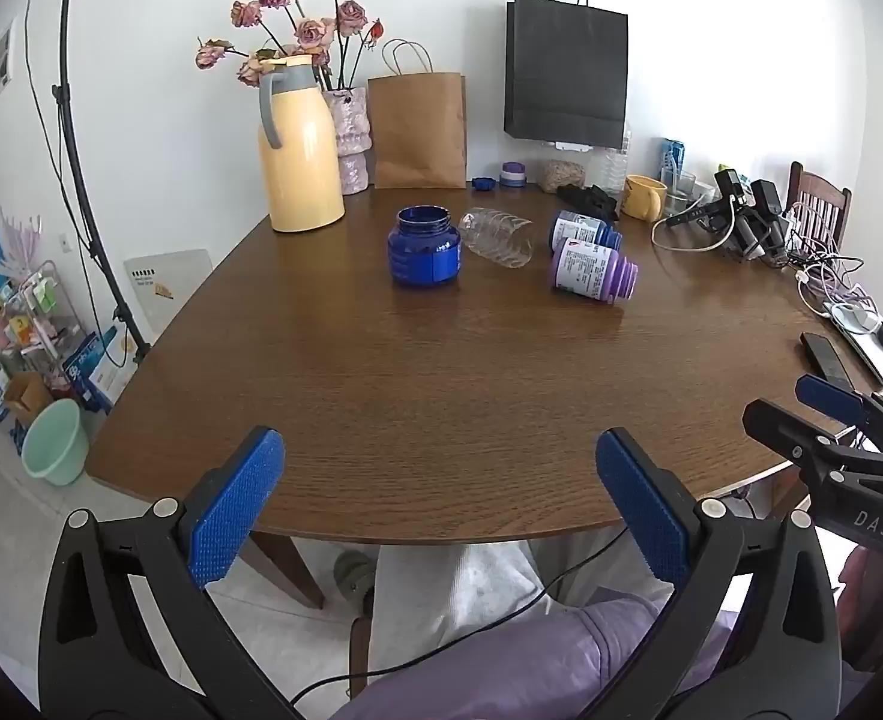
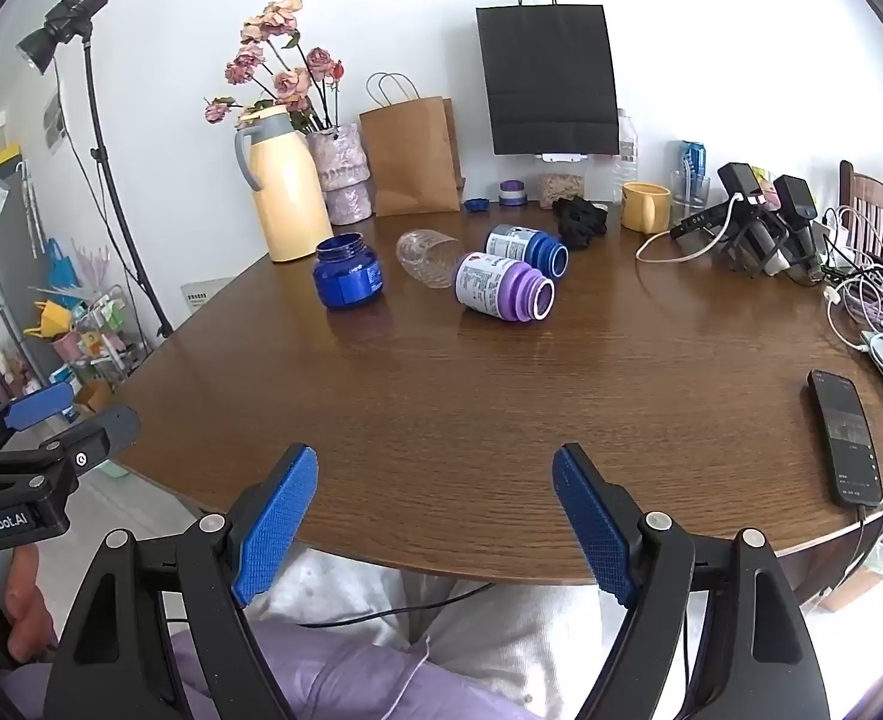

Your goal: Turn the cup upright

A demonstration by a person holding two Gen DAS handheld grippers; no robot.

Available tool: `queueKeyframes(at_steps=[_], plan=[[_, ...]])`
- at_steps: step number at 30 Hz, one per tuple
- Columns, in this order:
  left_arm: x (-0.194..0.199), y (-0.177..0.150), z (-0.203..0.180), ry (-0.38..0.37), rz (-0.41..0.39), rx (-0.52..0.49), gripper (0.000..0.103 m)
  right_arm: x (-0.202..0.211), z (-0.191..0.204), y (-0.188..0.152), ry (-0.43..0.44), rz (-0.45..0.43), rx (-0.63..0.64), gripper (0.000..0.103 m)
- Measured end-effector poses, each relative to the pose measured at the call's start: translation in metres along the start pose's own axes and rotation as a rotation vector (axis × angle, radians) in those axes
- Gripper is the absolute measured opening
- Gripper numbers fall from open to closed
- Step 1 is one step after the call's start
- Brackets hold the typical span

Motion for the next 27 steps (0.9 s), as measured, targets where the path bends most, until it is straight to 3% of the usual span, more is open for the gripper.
queueKeyframes(at_steps=[27], plan=[[-0.004,-0.008,-0.007,0.003,0.013,0.0,0.103,0.007,0.005,-0.004,0.016,-0.011,-0.006,0.084]])
Point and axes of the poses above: each gripper's, at about its wrist camera, not at the fingertips, and x roughly against the way its jaws point, z to its left, y to its top, the point moved 4 cm from there along -x, roughly the way its jaws point
